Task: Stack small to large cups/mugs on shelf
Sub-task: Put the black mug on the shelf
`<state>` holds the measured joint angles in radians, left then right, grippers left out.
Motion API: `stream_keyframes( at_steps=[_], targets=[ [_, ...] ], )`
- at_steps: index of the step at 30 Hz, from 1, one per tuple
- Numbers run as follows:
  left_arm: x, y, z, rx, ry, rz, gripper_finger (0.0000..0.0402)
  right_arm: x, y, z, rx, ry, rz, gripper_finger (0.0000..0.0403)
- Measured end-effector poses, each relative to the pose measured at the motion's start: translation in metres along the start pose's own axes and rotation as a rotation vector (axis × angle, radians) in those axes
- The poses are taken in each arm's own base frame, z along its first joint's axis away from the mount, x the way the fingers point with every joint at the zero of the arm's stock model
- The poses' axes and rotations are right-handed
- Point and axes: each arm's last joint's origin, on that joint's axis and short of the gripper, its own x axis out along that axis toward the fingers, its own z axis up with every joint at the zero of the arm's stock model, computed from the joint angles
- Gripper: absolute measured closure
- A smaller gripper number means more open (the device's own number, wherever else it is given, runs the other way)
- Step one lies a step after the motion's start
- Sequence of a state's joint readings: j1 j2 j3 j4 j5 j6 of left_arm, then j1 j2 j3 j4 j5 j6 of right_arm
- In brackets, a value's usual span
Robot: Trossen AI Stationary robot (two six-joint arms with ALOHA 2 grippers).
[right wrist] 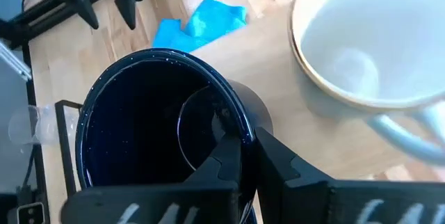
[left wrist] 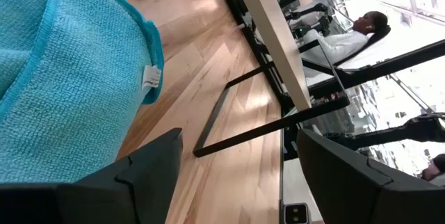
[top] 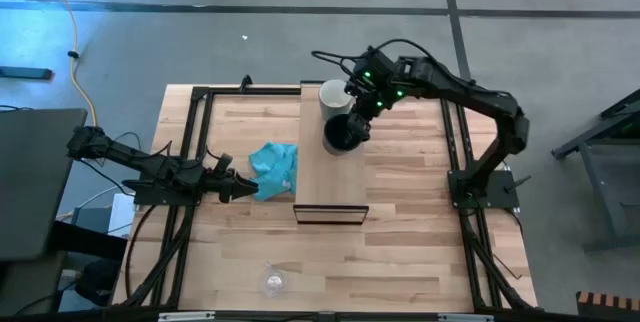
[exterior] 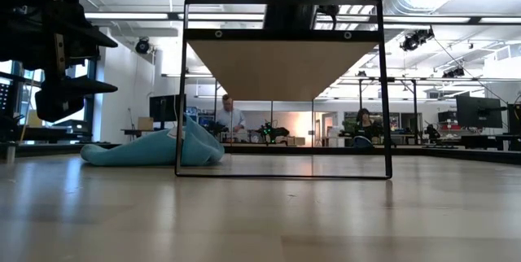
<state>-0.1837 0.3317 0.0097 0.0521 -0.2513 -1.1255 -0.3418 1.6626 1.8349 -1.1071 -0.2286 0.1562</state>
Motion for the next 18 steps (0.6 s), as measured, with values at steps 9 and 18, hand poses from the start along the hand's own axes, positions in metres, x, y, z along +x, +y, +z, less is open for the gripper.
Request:
stream_keyframes(
  at_steps=[9, 18],
  targets=[
    [0.000, 0.000, 0.000, 0.002, -0.003, 0.001, 0.0131, 0.001, 0.005, 0.029, -0.062, 0.120, -0.031, 0.0403],
    [0.000, 0.000, 0.000, 0.002, -0.002, 0.001, 0.0131, 0.014, 0.006, 0.032, -0.073, 0.177, -0.023, 0.0403]
  ],
)
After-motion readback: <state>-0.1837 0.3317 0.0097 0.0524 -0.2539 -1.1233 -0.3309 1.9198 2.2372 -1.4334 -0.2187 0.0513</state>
